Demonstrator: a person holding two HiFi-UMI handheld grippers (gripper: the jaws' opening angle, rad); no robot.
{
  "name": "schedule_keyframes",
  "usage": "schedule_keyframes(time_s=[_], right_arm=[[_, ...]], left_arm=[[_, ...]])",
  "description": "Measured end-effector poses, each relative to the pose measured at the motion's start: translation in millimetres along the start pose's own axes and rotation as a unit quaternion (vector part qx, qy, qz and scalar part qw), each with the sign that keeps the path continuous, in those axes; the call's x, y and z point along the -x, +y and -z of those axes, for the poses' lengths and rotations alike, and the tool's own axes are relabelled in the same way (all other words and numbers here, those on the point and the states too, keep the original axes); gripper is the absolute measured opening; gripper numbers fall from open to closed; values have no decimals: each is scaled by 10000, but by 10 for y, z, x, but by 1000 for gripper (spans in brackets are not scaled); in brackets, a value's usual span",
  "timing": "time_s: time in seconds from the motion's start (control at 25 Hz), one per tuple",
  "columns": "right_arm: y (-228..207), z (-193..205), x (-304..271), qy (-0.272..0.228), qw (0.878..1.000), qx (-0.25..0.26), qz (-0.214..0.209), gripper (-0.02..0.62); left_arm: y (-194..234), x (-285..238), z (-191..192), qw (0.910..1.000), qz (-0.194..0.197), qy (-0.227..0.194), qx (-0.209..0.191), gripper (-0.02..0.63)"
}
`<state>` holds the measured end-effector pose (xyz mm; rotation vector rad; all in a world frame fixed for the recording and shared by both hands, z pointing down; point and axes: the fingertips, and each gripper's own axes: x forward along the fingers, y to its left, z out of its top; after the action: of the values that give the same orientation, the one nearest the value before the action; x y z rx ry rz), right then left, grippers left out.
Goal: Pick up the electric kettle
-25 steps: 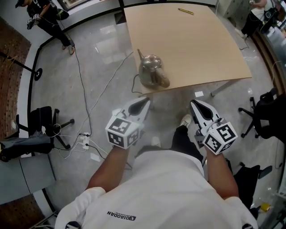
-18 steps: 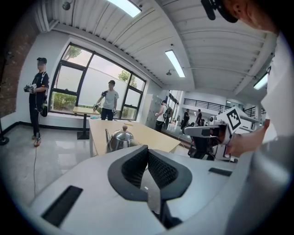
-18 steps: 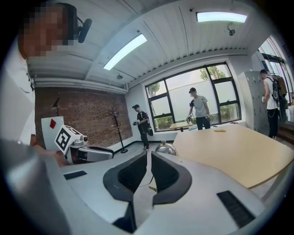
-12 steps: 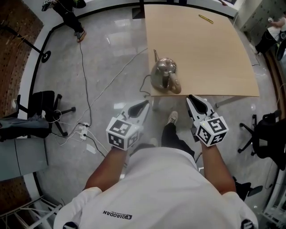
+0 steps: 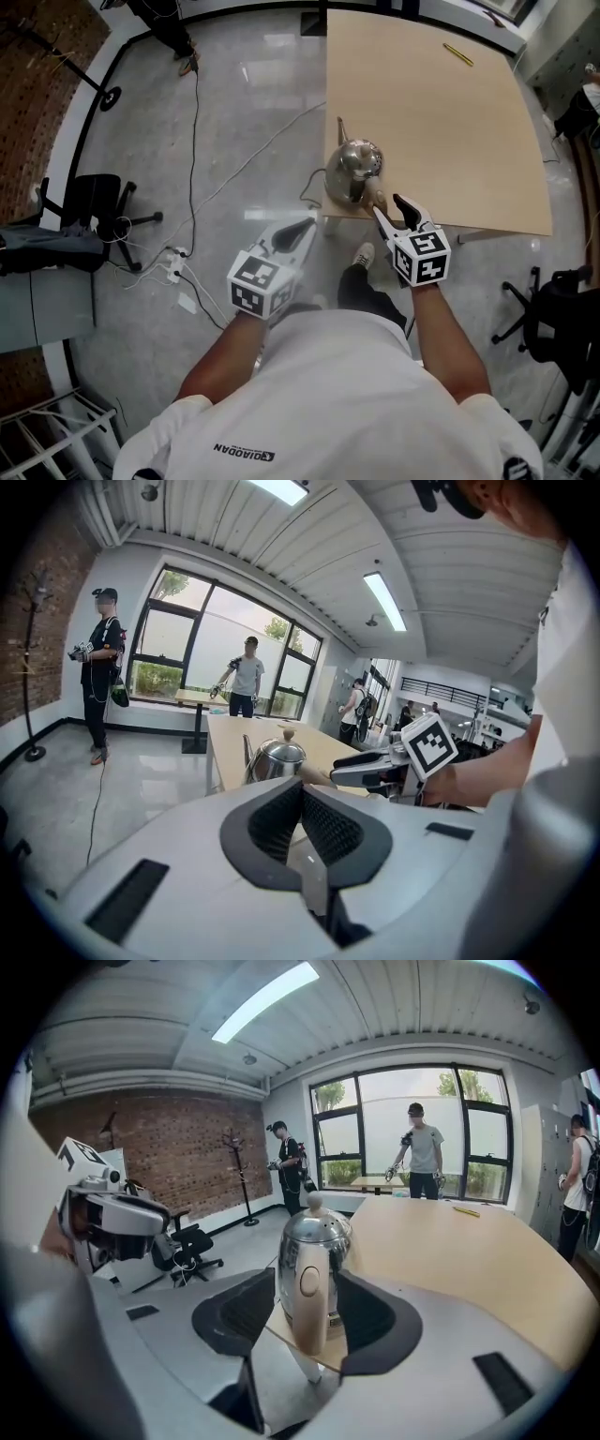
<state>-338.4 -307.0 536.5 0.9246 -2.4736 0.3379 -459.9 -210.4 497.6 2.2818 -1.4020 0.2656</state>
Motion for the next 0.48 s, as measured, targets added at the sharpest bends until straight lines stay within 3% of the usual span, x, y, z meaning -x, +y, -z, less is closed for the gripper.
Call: schedule_keyframes(time_s=[0.48], right_arm=[[-70, 333, -509, 496, 9986, 99, -129, 184]], left_arm=[[92, -138, -26, 9994, -267, 102, 169, -5]])
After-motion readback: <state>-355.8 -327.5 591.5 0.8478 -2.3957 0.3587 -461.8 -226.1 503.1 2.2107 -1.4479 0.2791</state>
